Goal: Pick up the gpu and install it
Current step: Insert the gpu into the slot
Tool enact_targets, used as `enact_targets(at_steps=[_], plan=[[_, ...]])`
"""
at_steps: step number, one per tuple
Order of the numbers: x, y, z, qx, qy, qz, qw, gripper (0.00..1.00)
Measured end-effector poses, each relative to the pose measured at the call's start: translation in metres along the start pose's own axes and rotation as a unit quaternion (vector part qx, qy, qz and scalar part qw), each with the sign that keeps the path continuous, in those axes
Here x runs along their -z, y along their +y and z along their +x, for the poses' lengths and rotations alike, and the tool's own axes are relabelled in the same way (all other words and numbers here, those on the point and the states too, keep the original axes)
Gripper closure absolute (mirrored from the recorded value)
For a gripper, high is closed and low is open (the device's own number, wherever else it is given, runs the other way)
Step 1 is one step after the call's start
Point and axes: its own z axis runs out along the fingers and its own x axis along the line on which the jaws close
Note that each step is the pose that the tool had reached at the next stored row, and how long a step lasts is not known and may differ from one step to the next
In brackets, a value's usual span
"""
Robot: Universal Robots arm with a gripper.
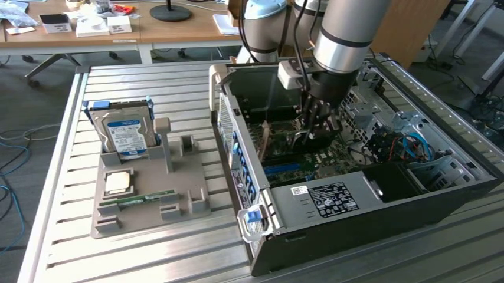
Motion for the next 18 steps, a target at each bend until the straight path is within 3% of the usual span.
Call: enact_targets(at_steps=[18], plan=[[-0.0030, 0.0036, 0.0031, 0.000, -0.0002, 0.0001, 1.0000, 0.73]])
